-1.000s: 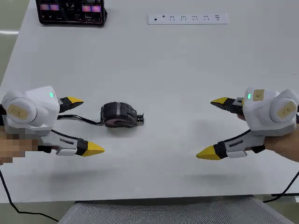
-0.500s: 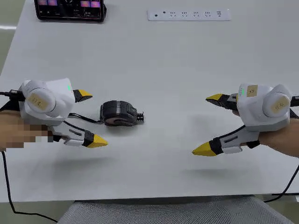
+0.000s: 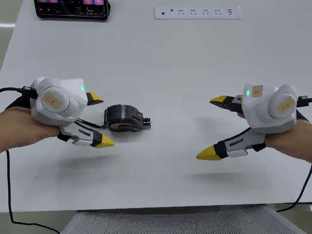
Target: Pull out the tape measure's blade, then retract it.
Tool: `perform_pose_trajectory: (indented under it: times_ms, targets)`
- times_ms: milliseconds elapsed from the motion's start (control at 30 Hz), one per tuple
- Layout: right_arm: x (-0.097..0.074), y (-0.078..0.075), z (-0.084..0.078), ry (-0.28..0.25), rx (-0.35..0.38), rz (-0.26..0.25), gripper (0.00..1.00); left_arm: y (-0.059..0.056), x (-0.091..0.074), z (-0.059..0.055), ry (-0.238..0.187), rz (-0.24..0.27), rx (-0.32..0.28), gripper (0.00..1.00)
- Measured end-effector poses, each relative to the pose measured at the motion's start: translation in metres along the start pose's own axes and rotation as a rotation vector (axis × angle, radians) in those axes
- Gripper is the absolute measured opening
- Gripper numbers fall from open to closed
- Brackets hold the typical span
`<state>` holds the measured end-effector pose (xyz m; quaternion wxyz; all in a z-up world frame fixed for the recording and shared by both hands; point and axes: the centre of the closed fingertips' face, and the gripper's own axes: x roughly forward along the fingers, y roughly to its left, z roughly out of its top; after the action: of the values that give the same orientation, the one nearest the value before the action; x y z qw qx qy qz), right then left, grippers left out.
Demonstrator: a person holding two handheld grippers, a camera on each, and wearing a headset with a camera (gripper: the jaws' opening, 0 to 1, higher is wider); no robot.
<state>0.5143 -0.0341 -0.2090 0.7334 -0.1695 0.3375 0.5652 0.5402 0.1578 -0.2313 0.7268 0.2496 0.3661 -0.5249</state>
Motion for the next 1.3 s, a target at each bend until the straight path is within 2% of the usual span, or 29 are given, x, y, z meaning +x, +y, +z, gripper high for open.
perform_pose_trajectory:
  times_ms: [167, 500, 867, 1300]
  targets:
    - [0.003, -0.002, 0.006, -0.008, -0.003, 0.003, 0.91, 0.001, 0.005, 0.0, 0.006, -0.011, -0.01, 0.56]
    - [0.009, -0.004, 0.007, -0.018, 0.003, 0.007, 0.91, 0.001, 0.013, -0.002, 0.027, -0.025, 0.021, 0.41]
    - [0.016, -0.006, 0.01, -0.024, 0.001, 0.016, 0.91, 0.001, 0.02, -0.004, 0.039, -0.032, 0.03, 0.32]
    - [0.027, -0.008, 0.013, -0.034, -0.006, 0.03, 0.89, 0.001, 0.024, -0.004, 0.034, -0.037, 0.03, 0.29]
